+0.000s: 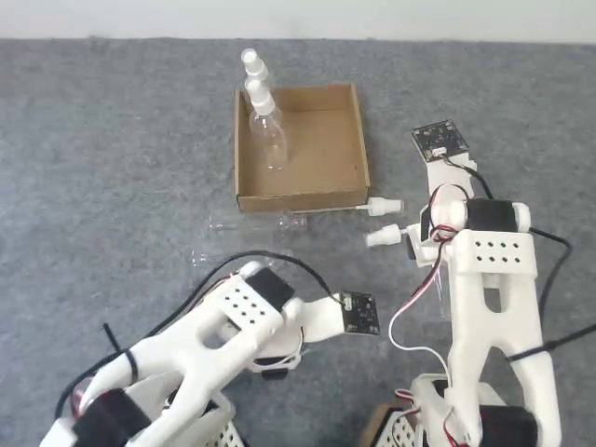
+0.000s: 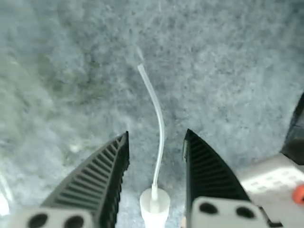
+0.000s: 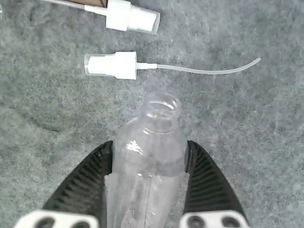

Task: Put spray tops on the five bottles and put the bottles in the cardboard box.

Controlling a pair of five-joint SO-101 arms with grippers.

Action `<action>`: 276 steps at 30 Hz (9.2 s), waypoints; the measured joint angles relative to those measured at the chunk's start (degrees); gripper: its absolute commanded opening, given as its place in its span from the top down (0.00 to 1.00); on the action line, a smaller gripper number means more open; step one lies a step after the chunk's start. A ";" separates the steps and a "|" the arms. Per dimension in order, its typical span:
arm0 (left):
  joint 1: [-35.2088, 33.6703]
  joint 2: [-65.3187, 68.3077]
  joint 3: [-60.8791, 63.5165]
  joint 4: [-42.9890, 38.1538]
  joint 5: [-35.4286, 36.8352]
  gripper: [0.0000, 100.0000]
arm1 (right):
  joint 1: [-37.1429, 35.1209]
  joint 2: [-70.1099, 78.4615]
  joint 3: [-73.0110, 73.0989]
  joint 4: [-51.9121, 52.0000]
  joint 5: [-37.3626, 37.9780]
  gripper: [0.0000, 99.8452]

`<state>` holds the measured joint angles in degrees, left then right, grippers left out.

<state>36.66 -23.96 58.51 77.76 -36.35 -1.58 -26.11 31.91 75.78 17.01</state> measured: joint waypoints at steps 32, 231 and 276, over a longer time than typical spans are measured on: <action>0.00 0.00 6.42 -9.67 -1.49 0.99 | 0.00 0.00 0.00 0.00 0.00 0.98; -72.79 0.62 -11.34 -5.45 -29.63 0.79 | 0.00 0.00 2.55 -2.64 0.00 0.97; -73.85 21.27 -28.13 3.87 -27.60 0.97 | 0.00 0.00 3.25 -3.34 0.00 0.98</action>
<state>-37.19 -2.68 30.37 81.63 -63.96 -1.58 -26.11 35.16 72.44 17.01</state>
